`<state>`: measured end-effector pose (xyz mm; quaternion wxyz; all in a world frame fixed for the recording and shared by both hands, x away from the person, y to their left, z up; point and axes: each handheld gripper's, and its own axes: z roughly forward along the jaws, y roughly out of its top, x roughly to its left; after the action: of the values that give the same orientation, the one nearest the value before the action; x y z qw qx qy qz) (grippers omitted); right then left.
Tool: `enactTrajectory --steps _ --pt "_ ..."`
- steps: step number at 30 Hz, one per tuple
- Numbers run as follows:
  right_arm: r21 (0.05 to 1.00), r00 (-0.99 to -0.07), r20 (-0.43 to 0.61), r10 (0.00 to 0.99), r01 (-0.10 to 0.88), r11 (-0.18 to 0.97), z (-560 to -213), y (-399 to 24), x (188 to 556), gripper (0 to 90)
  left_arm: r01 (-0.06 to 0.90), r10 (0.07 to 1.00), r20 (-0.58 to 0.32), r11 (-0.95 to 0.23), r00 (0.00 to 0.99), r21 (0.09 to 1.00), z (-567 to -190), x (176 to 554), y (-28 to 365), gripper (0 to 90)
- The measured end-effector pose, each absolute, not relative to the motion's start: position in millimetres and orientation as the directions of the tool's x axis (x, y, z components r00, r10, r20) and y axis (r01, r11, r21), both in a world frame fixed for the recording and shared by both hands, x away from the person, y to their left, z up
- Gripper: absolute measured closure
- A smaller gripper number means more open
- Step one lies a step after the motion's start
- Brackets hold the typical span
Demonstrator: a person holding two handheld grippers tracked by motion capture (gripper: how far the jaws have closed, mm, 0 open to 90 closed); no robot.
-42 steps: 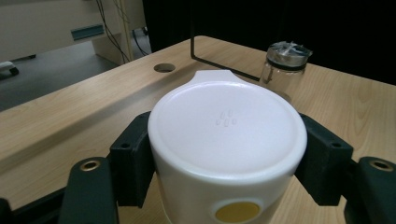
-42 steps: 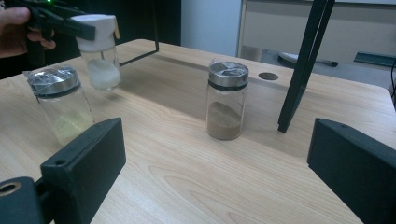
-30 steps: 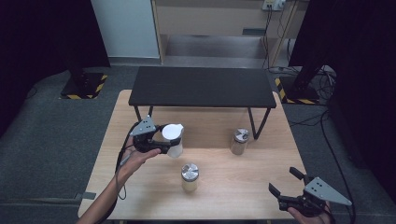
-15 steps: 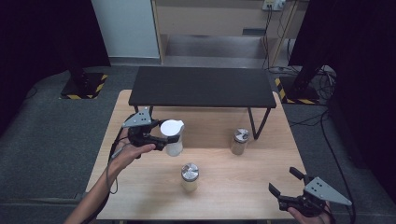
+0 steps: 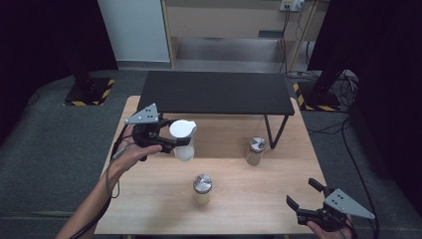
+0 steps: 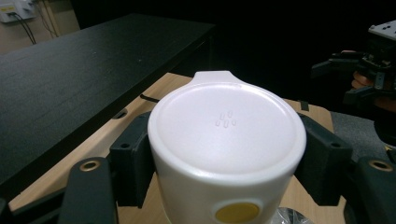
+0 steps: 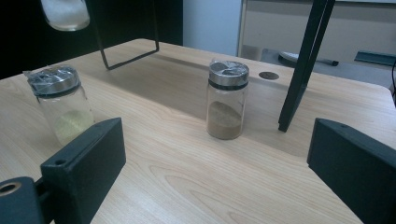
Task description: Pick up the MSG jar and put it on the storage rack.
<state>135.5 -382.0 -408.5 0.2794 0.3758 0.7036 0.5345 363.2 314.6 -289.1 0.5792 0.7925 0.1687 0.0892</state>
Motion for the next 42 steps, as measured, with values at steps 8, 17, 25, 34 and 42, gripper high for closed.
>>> enactTrajectory --steps 8,17,25,34,42 --pt "0.962 -0.561 0.009 0.828 0.230 0.145 -409 -382 135 5.0 0.170 0.364 -0.061 -0.274 0.929 0.947 -271 366 317 29.8" --pt "0.962 -0.561 0.011 0.828 0.230 0.144 -409 -382 135 5.0 0.168 0.370 -0.058 -0.273 0.927 0.947 -250 370 316 29.8" --pt "0.963 -0.561 0.012 0.828 0.229 0.142 -409 -382 135 5.0 0.180 0.401 -0.070 -0.246 0.914 0.952 -239 376 316 29.8" --pt "0.963 -0.562 0.013 0.827 0.230 0.141 -409 -383 136 5.0 0.190 0.476 -0.049 -0.252 0.878 0.949 -219 380 314 29.8" --pt "0.964 -0.562 0.017 0.827 0.230 0.137 -409 -383 136 5.0 0.213 0.540 -0.047 -0.250 0.841 0.945 -206 388 313 29.8"
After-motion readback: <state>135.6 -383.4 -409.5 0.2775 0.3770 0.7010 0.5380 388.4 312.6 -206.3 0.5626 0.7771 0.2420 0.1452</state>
